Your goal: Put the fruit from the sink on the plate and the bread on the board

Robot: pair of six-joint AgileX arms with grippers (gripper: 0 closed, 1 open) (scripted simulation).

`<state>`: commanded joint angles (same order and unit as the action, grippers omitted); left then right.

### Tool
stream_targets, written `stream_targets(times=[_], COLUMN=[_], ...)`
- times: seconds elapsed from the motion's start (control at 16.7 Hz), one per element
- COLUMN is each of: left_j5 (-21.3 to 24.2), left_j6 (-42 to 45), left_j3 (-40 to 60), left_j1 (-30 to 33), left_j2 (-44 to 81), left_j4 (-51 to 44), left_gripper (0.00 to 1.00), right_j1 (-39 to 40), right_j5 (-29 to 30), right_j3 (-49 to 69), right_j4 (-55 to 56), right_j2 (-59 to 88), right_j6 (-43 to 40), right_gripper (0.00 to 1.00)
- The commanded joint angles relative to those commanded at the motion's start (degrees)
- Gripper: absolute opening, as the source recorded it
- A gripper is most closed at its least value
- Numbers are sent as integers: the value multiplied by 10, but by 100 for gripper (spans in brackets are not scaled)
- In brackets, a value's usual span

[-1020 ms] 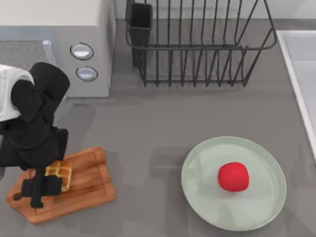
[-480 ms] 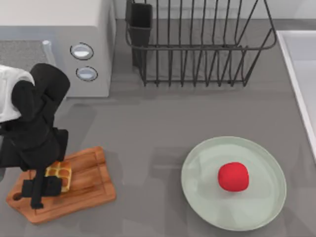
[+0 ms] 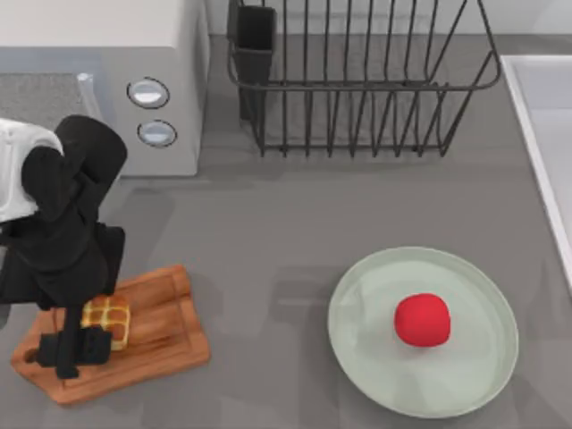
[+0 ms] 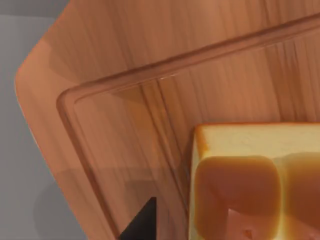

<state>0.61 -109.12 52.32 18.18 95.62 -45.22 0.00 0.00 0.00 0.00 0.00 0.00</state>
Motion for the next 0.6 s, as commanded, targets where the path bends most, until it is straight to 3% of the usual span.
stream_targets(times=[0.6], left_j5=[0], left_j6=[0], left_j3=[0], left_j1=[0], left_j2=[0], left_j4=[0], left_gripper=[100], right_j1=[0], right_j5=[0], right_j3=[0], right_j4=[0], right_j2=[0], right_j6=[0], right_gripper=[100])
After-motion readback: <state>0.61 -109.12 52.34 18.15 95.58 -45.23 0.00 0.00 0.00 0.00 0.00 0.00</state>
